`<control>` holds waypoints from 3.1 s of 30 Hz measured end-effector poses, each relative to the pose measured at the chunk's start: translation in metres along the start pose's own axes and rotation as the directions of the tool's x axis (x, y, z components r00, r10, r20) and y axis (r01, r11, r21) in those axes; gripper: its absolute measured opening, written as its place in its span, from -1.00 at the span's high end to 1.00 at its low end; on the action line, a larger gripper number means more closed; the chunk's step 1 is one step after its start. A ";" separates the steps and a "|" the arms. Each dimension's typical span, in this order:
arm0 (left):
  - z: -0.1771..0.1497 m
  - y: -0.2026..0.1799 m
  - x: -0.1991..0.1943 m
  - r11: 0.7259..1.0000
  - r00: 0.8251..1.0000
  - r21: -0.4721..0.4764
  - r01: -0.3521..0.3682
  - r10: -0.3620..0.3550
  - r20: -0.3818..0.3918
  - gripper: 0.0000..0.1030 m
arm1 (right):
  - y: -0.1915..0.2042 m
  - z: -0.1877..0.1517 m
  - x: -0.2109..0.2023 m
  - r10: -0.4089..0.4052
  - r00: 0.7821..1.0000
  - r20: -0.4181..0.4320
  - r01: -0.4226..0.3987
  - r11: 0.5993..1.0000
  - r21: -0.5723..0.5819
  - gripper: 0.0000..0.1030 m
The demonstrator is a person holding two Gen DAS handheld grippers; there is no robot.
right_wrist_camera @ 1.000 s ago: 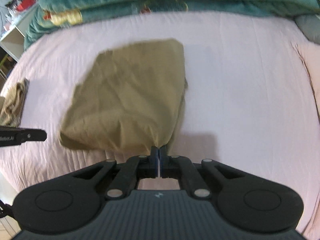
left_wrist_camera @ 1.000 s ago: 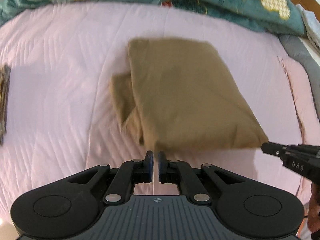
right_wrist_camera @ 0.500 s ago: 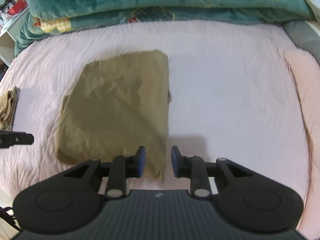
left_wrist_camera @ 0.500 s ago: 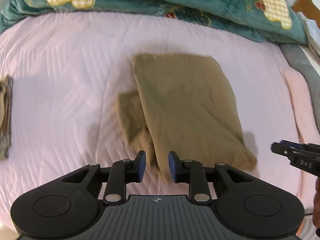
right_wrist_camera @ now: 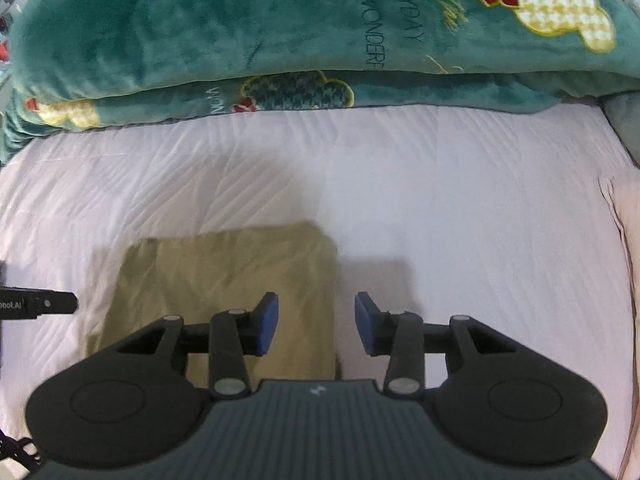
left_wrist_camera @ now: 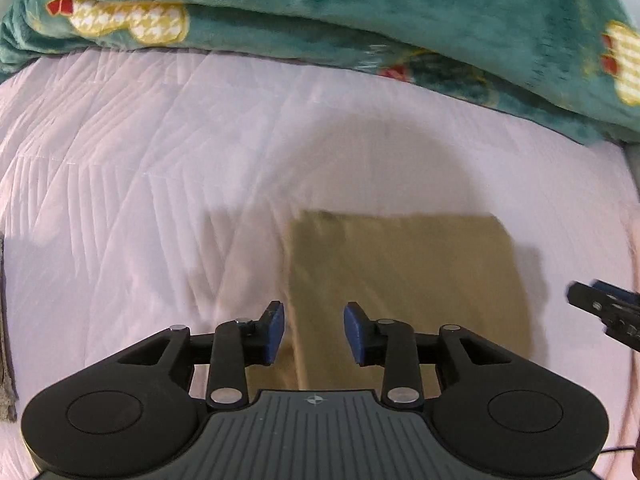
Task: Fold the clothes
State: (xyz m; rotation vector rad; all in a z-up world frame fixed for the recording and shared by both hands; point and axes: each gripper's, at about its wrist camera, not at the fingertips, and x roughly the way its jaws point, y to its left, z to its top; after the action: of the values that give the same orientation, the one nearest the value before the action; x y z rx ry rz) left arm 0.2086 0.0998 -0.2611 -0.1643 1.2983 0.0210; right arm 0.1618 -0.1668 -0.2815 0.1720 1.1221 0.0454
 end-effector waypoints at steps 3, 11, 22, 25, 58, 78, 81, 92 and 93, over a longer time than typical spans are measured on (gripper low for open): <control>0.015 0.001 0.028 1.000 1.000 -0.019 -0.012 0.011 -0.014 0.30 | 0.000 0.012 0.026 -0.010 1.000 -0.015 0.010 1.000 -0.007 0.17; 0.029 -0.007 0.077 0.999 0.999 -0.004 -0.033 0.032 -0.044 0.30 | 0.001 0.022 0.076 -0.027 0.998 -0.054 0.027 1.000 0.008 0.17; 0.038 0.002 0.109 1.000 0.999 0.002 -0.018 0.018 -0.038 0.30 | -0.016 0.025 0.122 -0.036 0.995 -0.092 0.041 0.998 0.046 0.12; 0.036 -0.003 0.110 1.000 1.000 0.024 -0.005 0.006 -0.026 0.31 | -0.011 0.023 0.128 -0.013 0.994 -0.108 0.017 0.999 0.033 0.12; -0.006 -0.019 -0.090 0.984 0.971 0.086 0.157 -0.169 0.167 0.90 | -0.010 -0.005 -0.075 0.176 0.969 0.174 -0.186 0.982 0.041 0.99; 0.084 -0.084 -0.387 0.960 0.780 0.234 0.155 -0.264 0.568 0.90 | -0.003 0.118 -0.313 0.138 0.826 0.546 -0.124 0.990 -0.062 0.99; 0.084 -0.087 -0.417 0.957 0.747 0.244 0.154 -0.274 0.606 0.90 | -0.001 0.126 -0.341 0.136 0.799 0.586 -0.112 0.991 -0.077 0.99; 0.023 -0.071 -0.459 0.963 0.706 0.228 0.145 -0.262 0.658 0.90 | 0.009 0.097 -0.381 0.154 0.775 0.613 -0.098 0.987 -0.124 0.99; 0.012 -0.067 -0.454 0.964 0.716 0.219 0.148 -0.257 0.649 0.90 | 0.011 0.088 -0.379 0.158 0.783 0.602 -0.100 0.987 -0.129 0.99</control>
State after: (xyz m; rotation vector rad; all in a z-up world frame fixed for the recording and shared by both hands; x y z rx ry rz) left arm 0.1046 0.0706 0.1854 -0.1485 0.5351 -0.1952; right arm 0.0763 -0.2126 0.0957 0.1654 0.4507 0.1529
